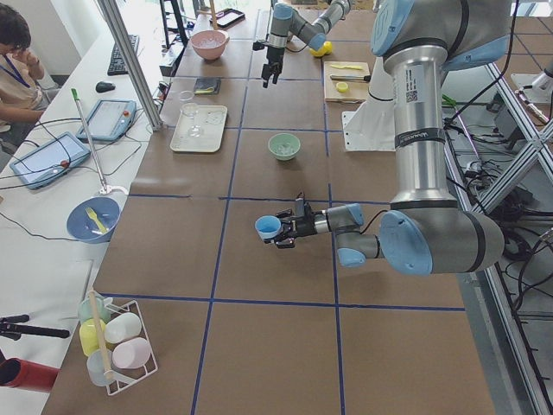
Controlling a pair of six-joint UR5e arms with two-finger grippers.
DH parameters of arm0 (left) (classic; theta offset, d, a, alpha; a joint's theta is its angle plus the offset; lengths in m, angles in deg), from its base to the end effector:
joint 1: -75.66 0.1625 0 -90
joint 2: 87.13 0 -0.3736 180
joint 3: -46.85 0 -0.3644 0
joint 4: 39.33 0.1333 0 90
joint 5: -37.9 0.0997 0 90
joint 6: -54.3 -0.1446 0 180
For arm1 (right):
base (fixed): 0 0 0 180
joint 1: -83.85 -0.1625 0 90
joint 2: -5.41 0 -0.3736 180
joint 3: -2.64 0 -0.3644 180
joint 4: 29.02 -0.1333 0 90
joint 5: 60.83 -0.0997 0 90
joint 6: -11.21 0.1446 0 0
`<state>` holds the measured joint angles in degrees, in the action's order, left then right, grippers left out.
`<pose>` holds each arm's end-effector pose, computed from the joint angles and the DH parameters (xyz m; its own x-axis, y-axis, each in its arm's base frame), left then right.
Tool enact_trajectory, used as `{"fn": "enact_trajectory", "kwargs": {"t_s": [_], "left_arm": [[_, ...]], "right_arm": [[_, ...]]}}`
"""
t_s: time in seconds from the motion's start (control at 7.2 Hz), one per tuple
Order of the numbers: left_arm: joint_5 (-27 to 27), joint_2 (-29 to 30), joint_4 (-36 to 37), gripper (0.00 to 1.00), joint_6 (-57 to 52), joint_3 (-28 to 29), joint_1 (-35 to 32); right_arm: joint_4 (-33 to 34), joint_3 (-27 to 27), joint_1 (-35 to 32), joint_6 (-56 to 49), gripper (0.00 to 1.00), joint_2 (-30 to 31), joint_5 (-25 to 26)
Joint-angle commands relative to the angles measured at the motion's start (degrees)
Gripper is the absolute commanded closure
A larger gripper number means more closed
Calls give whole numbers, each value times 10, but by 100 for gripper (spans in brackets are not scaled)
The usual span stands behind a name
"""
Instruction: Pour ice into bowl
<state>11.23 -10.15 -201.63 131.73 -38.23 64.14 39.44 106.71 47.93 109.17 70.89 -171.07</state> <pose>0.3134 -0.3318 0.5955 0.7316 -0.0494 -0.6799 0.6578 0.3130 0.6851 -0.4429 -0.4236 0.2562 0.3569 0.4190 0.8349 -0.3604 0.8863 -0.2907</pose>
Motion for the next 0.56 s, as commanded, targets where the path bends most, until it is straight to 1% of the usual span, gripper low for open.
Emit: {"fn": "enact_trajectory", "kwargs": {"t_s": [0.0,0.14,0.28,0.42], "left_arm": [[6,7,0,100,0,22,0],[7,9,0,100,0,23,-1],[7,11,0,98,0,24,0],[7,14,0,89,1,26,0]], "right_arm": [[0,0,1,0,0,0,0],[0,0,2,0,0,0,0],[0,0,2,0,0,0,0],[0,0,2,0,0,0,0]]}}
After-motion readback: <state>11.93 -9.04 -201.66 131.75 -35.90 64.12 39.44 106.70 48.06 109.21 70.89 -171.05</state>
